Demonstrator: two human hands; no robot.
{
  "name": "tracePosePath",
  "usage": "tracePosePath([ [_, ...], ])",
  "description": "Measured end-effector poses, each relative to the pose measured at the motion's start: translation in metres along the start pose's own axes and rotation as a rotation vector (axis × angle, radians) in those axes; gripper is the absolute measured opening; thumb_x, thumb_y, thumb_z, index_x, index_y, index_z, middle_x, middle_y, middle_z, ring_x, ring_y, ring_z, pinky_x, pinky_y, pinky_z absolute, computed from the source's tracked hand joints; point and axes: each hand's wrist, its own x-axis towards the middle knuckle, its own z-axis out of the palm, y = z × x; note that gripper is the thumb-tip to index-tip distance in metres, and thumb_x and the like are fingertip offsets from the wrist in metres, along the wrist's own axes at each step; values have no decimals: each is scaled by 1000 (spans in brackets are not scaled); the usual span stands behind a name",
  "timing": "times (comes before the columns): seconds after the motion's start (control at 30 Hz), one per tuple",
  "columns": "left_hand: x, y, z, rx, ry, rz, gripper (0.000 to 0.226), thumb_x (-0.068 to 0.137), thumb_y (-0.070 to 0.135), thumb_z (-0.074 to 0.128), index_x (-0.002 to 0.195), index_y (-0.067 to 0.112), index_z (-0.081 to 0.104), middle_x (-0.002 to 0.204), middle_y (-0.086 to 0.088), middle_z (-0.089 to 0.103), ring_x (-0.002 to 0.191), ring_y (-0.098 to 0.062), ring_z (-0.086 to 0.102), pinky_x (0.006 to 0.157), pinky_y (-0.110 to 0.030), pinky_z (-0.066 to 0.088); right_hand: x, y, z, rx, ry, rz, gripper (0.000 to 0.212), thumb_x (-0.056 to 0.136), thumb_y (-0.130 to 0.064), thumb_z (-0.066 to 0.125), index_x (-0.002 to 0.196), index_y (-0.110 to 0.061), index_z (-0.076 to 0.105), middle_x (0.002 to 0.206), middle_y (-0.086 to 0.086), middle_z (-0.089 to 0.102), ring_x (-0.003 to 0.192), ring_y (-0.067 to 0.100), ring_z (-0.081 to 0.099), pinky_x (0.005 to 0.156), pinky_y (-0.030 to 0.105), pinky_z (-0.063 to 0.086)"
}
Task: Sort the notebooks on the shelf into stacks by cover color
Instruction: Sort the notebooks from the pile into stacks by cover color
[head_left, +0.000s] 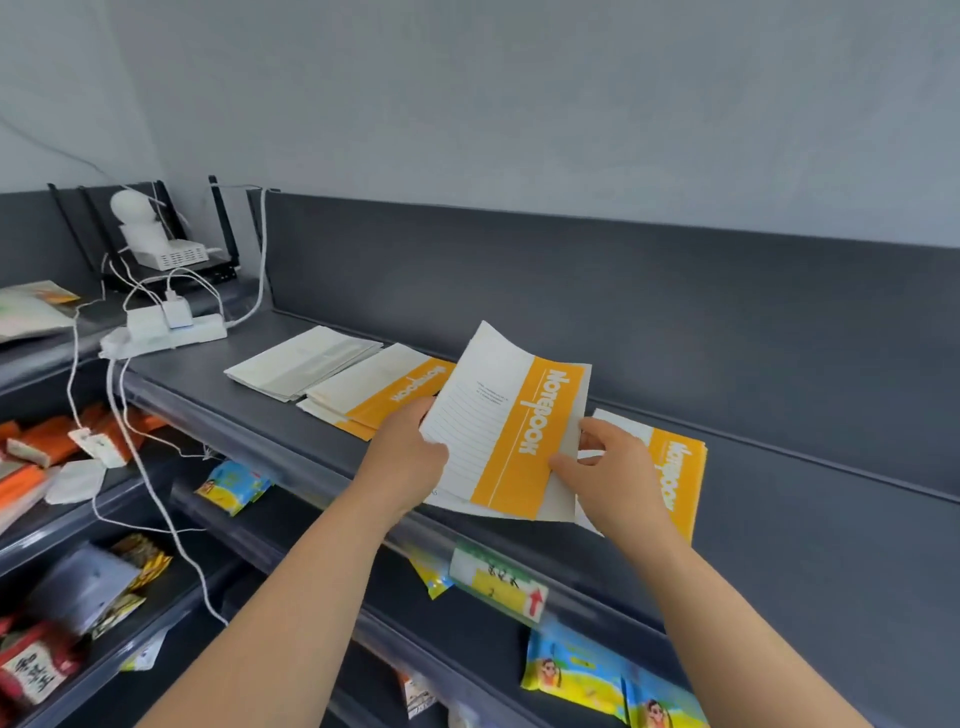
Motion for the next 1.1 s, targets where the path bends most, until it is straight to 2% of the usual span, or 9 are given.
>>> tracePosePath([
  [0.07,25,-4,-5,27,-16,6,47,90,-6,44,126,22,56,115,6,63,85,-8,57,50,-7,44,21,0,13,-13,11,24,24,87,-17,64,111,-20,60,101,-6,64,83,12,62,65,18,48],
  [0.3,98,-28,-11,114,-113,17,51,89,-4,44,132,22,53,119,3,62,99,-14,60,64,-14,45,71,2,44,-100,23,101,29,90,-23,61,118,-19,58,105,-5,62,84,12,59,60,18,47],
  [0.43,125,-44,-8,165,-186,23,48,88,-4,44,126,24,55,109,6,62,86,-9,58,59,-15,43,83,7,55,-216,-3,169,10,88,-23,62,92,-15,60,86,-7,62,67,8,59,52,19,46],
  [0.53,138,-58,-6,197,-256,36,46,88,-2,43,123,24,56,113,3,63,93,-15,59,63,-18,42,87,9,64,-313,-34,244,20,85,-25,63,71,-17,51,69,-4,58,56,9,54,46,20,40],
  [0.67,141,-70,-8,201,-246,80,40,92,3,45,125,25,52,116,5,56,103,-16,56,72,-21,47,88,-1,69,-460,-72,337,26,85,-32,61,71,-19,44,72,-4,53,59,9,52,48,19,36],
  [0.73,138,-71,-13,142,-210,108,37,96,8,42,127,28,50,118,8,54,101,-12,54,72,-16,48,87,-8,73,-564,-72,351,19,85,-35,59,83,-18,51,87,0,55,72,13,51,59,23,40],
  [0.87,140,-69,-38,-118,-228,82,33,95,6,39,113,30,53,108,13,63,87,-6,60,55,-10,44,86,-21,90,-570,93,290,47,88,-43,55,128,-18,50,120,3,55,105,20,54,80,29,44],
  [1.0,153,-81,-74,-313,-242,45,37,95,4,44,120,30,53,114,12,65,104,-5,61,79,-20,50,87,-43,125,-223,150,205,46,94,-32,53,137,-23,42,97,-6,65,82,7,59,66,21,43],
  [1.1,164,-96,-100,-278,-203,86,37,95,6,46,122,32,48,116,14,63,106,-4,59,74,-16,46,93,-55,159,-155,206,163,44,94,-25,56,136,-22,44,85,-7,64,75,3,59,59,13,41],
])
